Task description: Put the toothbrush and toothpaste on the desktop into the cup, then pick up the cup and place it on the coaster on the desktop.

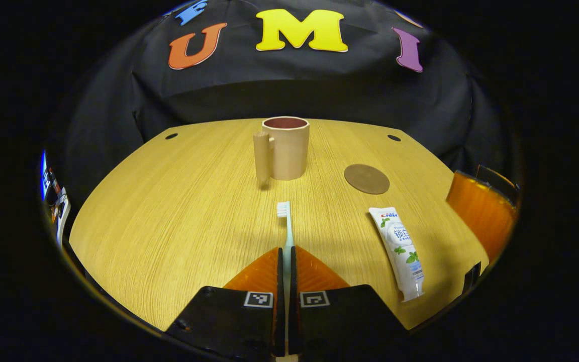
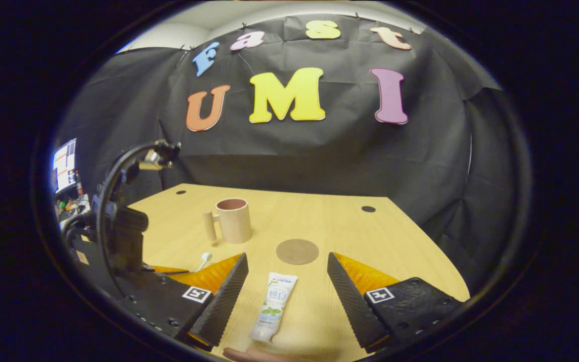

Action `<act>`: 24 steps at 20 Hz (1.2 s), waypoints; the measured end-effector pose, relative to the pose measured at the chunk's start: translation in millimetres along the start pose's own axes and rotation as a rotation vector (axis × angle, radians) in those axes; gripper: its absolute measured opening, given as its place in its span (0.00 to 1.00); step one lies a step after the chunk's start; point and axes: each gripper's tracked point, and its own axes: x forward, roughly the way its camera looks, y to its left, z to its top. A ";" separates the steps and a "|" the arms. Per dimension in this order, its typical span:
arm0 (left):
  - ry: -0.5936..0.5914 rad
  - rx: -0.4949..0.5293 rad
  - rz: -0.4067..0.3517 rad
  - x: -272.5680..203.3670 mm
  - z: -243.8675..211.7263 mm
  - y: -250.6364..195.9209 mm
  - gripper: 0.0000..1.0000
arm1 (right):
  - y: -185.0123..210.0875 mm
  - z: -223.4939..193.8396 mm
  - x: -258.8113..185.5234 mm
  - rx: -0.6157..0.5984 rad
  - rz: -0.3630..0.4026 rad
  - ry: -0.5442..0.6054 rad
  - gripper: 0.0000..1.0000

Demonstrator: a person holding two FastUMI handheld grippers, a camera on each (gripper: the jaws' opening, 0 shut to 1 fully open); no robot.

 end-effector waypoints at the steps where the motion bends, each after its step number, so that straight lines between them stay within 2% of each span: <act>1: -0.023 -0.006 0.001 -3.7 6.1 1.0 0.05 | 1.4 -3.3 2.5 -0.012 0.000 0.011 0.96; 4: -0.106 0.002 0.038 -15.8 26.1 11.2 0.05 | 5.2 -16.9 12.3 -0.024 0.000 0.050 0.95; 9: -0.251 -0.026 0.060 -39.9 57.2 20.7 0.05 | 19.3 -57.0 29.0 0.006 0.039 0.200 0.94; 12: -0.329 -0.016 0.078 -50.5 70.4 25.3 0.05 | 20.8 -81.5 32.8 0.047 0.023 0.302 0.94; 15: -0.335 0.002 0.082 -54.8 71.4 24.9 0.05 | 16.3 -101.6 34.8 0.084 -0.014 0.393 0.90; 17: -0.332 -0.005 0.090 -54.1 72.0 26.9 0.05 | 14.6 -110.3 34.9 0.097 -0.028 0.432 0.83; 21: -0.339 -0.010 0.088 -56.1 74.1 27.5 0.05 | 13.7 -108.6 37.8 0.113 -0.035 0.430 0.67; 22: -0.337 -0.010 0.085 -52.8 71.5 30.8 0.06 | 17.4 -109.8 39.1 0.133 -0.029 0.441 0.55; 24: -0.335 -0.018 0.081 -54.0 73.4 26.2 0.06 | 21.0 -110.2 36.7 0.158 -0.013 0.449 0.37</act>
